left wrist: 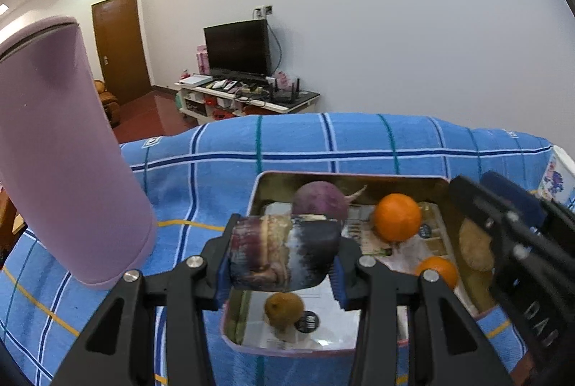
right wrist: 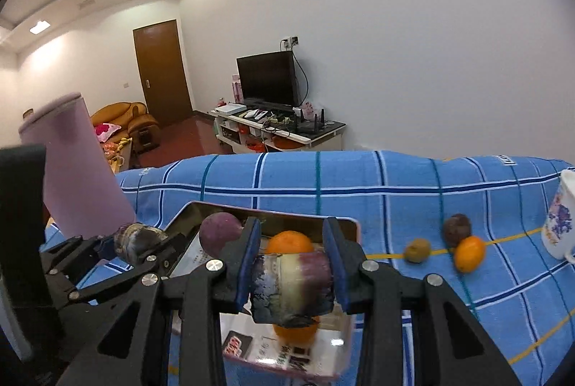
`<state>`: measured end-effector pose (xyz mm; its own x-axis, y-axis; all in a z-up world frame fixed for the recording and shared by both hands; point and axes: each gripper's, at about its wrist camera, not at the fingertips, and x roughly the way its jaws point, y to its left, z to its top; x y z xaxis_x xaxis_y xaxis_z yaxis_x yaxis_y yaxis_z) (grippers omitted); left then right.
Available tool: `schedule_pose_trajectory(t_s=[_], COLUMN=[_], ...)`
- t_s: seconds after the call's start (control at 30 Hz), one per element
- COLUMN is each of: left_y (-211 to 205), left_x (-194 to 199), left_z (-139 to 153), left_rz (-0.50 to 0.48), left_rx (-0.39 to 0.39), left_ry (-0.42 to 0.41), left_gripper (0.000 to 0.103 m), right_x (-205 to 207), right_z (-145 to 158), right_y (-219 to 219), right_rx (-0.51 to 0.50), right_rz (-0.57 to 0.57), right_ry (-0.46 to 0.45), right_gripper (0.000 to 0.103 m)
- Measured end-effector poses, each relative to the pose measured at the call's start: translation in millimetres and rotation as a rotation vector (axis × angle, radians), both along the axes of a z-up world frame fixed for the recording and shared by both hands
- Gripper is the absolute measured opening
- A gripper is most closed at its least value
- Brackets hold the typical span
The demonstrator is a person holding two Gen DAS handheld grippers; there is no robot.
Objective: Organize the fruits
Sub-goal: 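Carry both striped root pieces over the tin and open both tools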
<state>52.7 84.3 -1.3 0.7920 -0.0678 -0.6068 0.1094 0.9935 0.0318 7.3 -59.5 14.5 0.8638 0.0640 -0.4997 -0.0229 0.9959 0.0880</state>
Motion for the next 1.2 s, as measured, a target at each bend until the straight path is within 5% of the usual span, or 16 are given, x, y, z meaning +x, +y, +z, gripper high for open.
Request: schedule_pose_trajectory(t_s=[0.33,0.6,1.2], left_y=[-10.1,-9.0,-17.5], left_x=[5.0,9.9,7.6], left_z=[-14.2,-20.0,-25.9], left_rz=[0.0,0.001,0.015], left_rx=[0.067,0.055,0.123], left_ry=[0.022,0.052,0.043], left_gripper=[0.045,0.044,0.047], right_x=[12.7,14.1,28.1], right_z=[-29.6,-30.5,-35.8], right_y=[5.9,11.8,4.1], right_rx=[0.024,0.005,0.14], right_rz=[0.04,0.056,0.167], right_ry=[0.097,0.085,0.078], right_gripper=[0.039,0.039,0.039])
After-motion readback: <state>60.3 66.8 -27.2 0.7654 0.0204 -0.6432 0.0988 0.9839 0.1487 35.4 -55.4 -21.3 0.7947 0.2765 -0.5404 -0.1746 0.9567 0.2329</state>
